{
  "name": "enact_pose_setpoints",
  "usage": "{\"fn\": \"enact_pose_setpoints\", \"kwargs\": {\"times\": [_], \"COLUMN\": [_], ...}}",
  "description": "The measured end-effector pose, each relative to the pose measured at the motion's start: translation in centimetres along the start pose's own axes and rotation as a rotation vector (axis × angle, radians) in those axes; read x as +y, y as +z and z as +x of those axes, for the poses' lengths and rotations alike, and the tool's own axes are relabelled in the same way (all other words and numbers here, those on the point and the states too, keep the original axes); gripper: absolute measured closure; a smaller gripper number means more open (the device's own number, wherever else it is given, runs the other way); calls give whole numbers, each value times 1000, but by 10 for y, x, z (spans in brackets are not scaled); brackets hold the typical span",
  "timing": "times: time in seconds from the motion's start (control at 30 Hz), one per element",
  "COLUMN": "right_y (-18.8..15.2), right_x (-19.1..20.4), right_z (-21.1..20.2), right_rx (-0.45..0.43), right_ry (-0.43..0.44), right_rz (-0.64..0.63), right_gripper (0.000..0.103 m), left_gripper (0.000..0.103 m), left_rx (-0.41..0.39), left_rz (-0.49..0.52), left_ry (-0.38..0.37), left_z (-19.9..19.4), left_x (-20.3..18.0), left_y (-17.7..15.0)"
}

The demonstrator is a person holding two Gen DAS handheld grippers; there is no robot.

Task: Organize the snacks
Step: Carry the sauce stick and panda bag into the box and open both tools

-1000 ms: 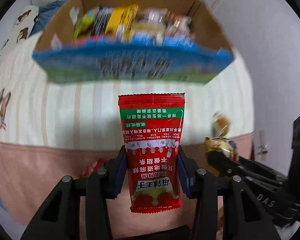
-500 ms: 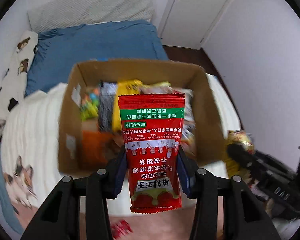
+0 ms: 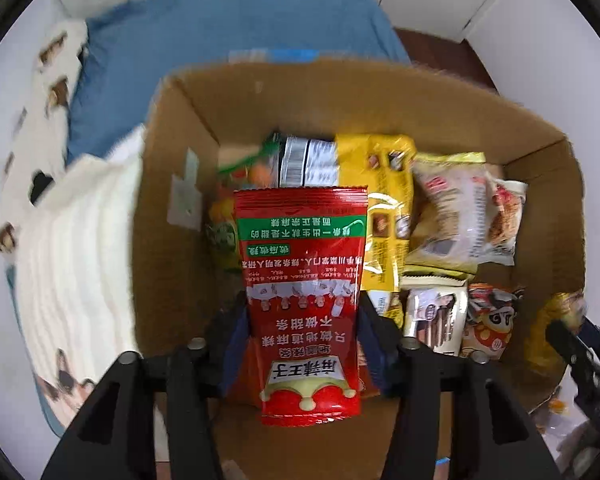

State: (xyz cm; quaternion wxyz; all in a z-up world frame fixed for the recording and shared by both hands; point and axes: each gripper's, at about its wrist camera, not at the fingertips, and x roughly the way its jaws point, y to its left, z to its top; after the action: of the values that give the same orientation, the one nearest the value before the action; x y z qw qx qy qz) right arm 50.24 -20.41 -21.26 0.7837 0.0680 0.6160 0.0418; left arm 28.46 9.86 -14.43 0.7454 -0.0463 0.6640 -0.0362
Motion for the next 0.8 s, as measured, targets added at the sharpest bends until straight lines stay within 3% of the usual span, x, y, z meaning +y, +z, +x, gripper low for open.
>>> {"fn": "enact_pose_setpoints", "kwargs": {"times": [0.03,0.07,0.1,0.13,0.43,0.8], "right_y": [-2,-3,-2,-1,0,-24], "right_x": [2,4,5,6,15,36], "right_z": [0,0,1,1,2,-23], "right_rx": [-3,-4,-4,-3,-4,-88], "right_ry": [-10,-1,-4,-9,-32,-71], "right_rz": [-5,-7,-8,-7,-17,-112], "right_gripper": [19,16,14,13,8,8], "left_gripper": [38,23,14,12,12,12], "left_rx": [2,5,5,0,-27,-231], "left_rz": [-5,-6,-10,-14,-10,-6], "left_ry": [7,11,2,-4,-40,-26], "left_z": [3,5,8,9,-1,-59], "left_x": [1,2,3,4,-8,-26], "left_y": [-1,-2,-3,-4,-22,-79]}}
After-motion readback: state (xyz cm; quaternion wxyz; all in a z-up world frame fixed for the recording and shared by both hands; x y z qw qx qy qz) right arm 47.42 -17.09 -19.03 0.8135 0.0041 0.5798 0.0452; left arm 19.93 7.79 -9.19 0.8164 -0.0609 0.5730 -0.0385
